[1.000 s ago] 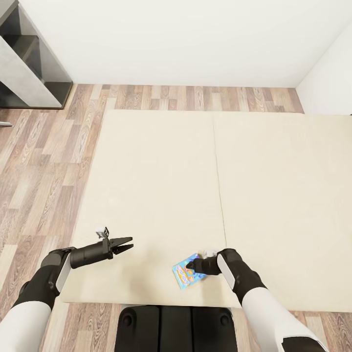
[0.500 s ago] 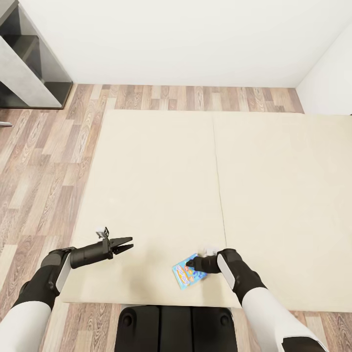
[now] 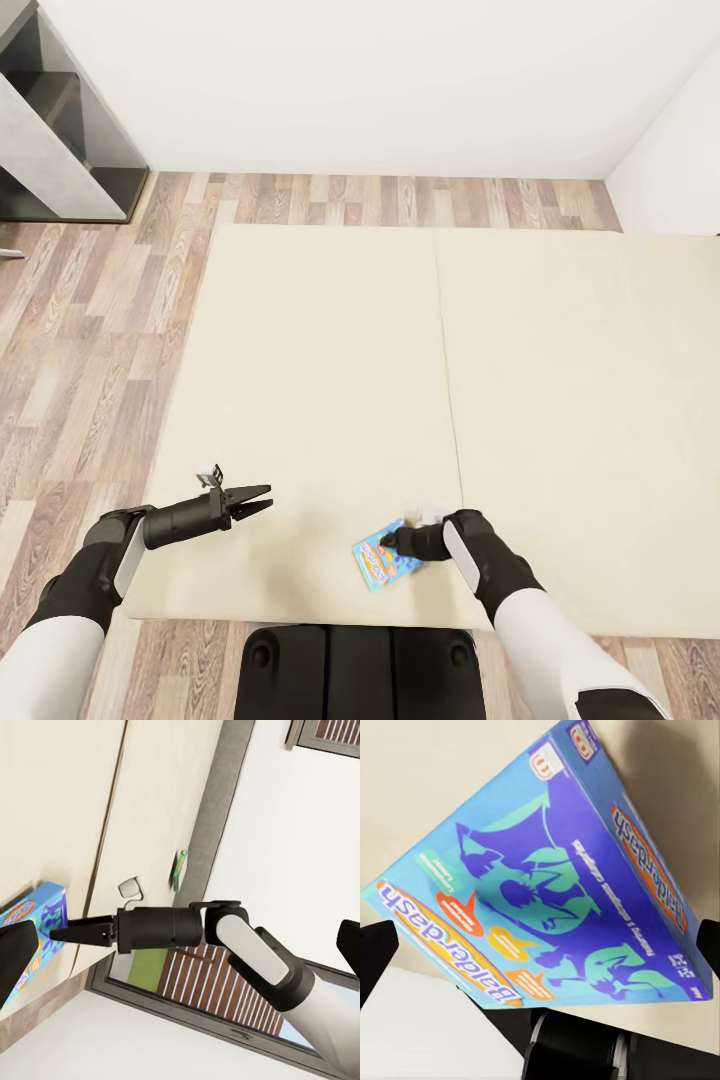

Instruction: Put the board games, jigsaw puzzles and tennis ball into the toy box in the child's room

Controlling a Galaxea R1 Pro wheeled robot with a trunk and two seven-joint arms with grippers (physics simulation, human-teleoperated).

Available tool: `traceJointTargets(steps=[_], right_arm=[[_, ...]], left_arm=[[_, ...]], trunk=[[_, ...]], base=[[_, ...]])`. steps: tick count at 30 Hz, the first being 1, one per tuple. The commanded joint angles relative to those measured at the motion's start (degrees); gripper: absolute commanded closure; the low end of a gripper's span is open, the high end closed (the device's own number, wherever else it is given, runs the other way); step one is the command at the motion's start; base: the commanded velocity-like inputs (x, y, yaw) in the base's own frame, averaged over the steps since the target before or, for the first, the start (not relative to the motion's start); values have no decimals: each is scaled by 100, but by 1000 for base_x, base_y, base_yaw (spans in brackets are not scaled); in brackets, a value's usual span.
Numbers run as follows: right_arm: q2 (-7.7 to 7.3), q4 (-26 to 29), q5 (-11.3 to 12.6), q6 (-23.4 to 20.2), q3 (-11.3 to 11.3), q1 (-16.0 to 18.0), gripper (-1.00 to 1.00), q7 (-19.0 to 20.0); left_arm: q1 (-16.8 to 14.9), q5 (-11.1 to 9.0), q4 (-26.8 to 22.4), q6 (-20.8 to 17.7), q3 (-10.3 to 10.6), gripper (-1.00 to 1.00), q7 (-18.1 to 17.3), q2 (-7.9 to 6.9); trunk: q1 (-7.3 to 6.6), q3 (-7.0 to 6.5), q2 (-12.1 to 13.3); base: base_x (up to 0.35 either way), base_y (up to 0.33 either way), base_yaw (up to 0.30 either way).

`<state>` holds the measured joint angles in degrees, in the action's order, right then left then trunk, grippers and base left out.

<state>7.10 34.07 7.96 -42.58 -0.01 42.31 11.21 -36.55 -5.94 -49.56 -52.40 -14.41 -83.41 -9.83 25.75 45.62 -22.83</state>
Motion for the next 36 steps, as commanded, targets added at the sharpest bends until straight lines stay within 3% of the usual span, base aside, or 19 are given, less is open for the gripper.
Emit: traceJointTargets(steps=[1, 12, 24, 36], right_arm=[[0, 6, 37, -51, 0, 0, -100, -14], [-28, -3, 22, -333, 9, -4, -100, -23], [-66, -268, 7, -327, 196, -4, -100, -61], [-10, -364, 4, -268, 220, -4, -100, -75]], left_arm=[[-1, -4, -1, -60, 0, -100, -17, -1], [-1, -4, -1, -60, 0, -100, -17, -1], [-1, -4, -1, -60, 0, -100, -17, -1], [-1, -4, -1, -60, 0, -100, -17, -1]], trunk=[[3, 6, -9], [3, 6, -9], [3, 6, -9], [3, 6, -9]], base=[[0, 0, 0], [0, 0, 0], [0, 0, 0], [0, 0, 0]])
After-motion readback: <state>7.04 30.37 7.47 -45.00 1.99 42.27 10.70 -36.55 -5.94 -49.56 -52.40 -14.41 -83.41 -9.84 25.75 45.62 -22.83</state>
